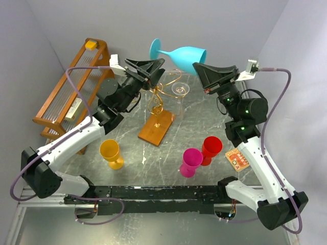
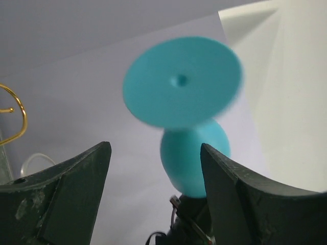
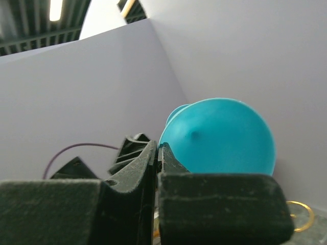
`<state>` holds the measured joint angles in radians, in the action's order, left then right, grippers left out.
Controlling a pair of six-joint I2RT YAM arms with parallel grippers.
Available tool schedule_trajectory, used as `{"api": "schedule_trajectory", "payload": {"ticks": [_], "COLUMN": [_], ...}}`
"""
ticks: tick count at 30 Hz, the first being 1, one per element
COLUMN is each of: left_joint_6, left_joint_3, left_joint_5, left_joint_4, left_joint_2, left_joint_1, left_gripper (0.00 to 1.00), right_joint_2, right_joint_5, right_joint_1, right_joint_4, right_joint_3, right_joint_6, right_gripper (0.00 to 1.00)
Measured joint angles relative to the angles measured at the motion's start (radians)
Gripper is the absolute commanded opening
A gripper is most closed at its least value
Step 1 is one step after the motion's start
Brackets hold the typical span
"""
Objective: Place the wine glass upside down on the wine glass rack
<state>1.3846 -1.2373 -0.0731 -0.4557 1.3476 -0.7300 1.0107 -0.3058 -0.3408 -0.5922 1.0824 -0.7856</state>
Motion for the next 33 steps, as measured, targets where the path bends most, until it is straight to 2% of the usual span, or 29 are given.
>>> {"api": "schedule_trajectory", "payload": {"ticks": [3, 7, 16, 20, 23, 29, 33], "left_joint_6": [0.022, 0.04, 0.008, -0.005, -0.013, -0.021, -0.02], "left_joint_3": [0.0, 0.005, 0.101, 0.123, 0.128, 0.132, 0.132], "left_joint_5": [-0.047, -0.105, -0.192, -0.209, -0.22, -0.259, -0.267], "left_joint_4": [-0.027, -0.061, -0.196, -0.198, -0.199, -0.178, -0.146], "left_joint_2": [0.031, 0.04, -0.031, -0.077, -0.106, -0.146, -0.149], "left_joint_1": [0.0, 0.0, 0.0, 0.0, 0.0, 0.0, 0.0], "left_gripper": [0.78, 0.67, 0.63, 0.66, 0.73, 0.79, 0.72], "right_joint_2": [0.004, 0.005, 0.004, 0.018, 0.057, 0.112, 0.113], "right_joint_5": [0.006, 0.033, 0.082, 0.16, 0.224, 0.234, 0.227], "right_joint_1": [-0.068, -0.139, -0.209, -0.213, -0.213, -0.222, -0.238], "right_joint_4": [-0.017, -0.032, -0.039, -0.023, 0.008, 0.023, 0.014], "right_joint_3": [0.0, -0.002, -0.018, -0.009, 0.023, 0.032, 0.032], "right_joint_6": [0.026, 0.07, 0.105, 0.084, 0.046, -0.022, -0.039], "right_gripper": [0.0, 0.0, 0.0, 0.0, 0.0, 0.0, 0.0]}}
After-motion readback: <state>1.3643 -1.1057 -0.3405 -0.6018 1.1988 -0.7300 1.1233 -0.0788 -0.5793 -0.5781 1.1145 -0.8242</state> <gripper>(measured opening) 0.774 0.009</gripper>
